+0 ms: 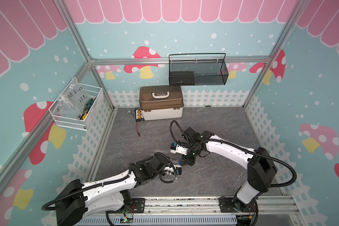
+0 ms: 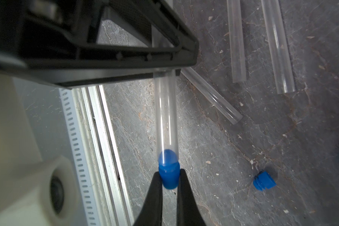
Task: Insert stoppers into test tubes
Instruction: Insert the stopper into the test tube.
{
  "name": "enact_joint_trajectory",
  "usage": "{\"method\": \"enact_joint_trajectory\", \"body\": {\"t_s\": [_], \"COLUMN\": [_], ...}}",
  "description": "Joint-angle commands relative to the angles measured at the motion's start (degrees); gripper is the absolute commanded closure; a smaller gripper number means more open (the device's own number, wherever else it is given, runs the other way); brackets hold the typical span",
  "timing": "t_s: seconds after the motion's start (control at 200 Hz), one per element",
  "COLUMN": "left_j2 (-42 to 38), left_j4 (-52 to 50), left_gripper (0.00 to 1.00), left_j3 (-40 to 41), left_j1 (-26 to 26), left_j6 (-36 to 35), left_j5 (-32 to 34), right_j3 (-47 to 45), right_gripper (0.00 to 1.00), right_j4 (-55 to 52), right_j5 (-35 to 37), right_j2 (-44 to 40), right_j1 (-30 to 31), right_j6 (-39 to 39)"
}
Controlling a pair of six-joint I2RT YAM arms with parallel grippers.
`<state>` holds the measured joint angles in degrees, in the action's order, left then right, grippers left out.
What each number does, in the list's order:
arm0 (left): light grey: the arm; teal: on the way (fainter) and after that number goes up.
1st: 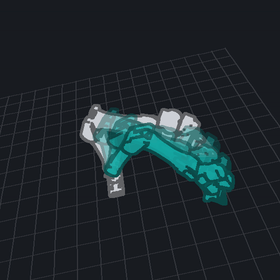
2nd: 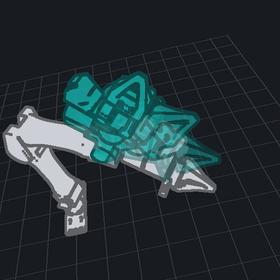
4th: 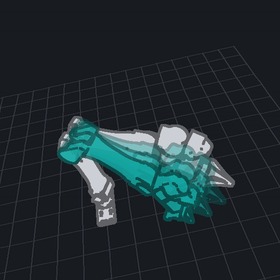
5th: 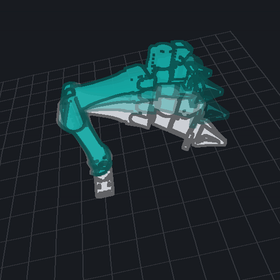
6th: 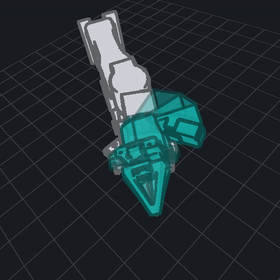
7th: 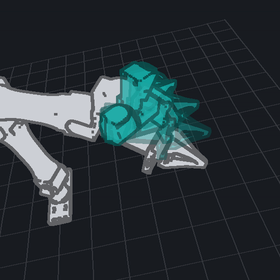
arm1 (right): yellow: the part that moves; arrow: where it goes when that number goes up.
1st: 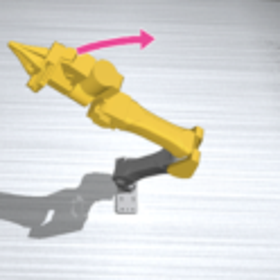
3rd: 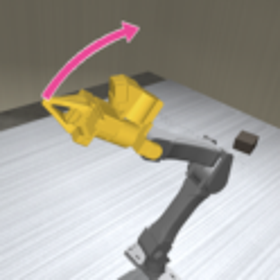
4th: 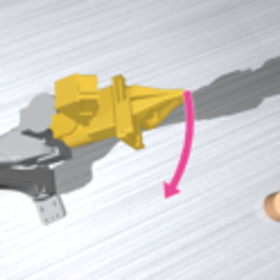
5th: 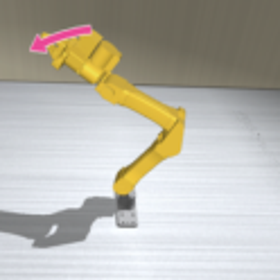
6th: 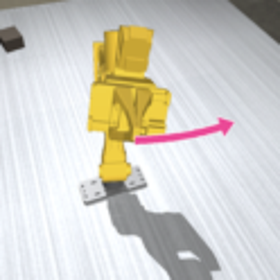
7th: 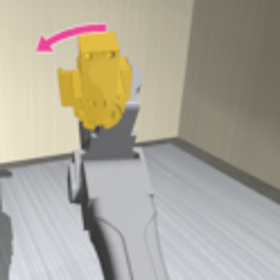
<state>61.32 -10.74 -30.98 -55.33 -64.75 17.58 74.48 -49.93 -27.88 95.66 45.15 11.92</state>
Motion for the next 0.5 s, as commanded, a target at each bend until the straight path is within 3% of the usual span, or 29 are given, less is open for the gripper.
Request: {"method": "enact_joint_trajectory", "body": {"t_s": [0.0, 0.265, 0.495], "left_j2": [-1.51, -5.11, -5.95], "left_j4": [3.22, 5.73, 10.46], "left_gripper": [1.0, 1.0, 1.0], "left_j3": [1.53, 4.86, 6.15], "left_j1": [-2.48, -2.58, -2.51], "left_j6": [-6.75, -10.81, -9.18], "left_j5": [-8.63, -13.49, -13.92], "right_j3": [5.04, 8.43, 9.38], "right_gripper": [0.9, 0.9, 0.9], "right_j4": [9.62, 12.01, 14.96], "right_j5": [-3.5, -4.76, -6.01], "right_j2": [0.0, -0.49, -0.57], "right_j1": [0.47, 0.47, 0.47], "right_j6": [-1.66, -4.28, -8.35]}}
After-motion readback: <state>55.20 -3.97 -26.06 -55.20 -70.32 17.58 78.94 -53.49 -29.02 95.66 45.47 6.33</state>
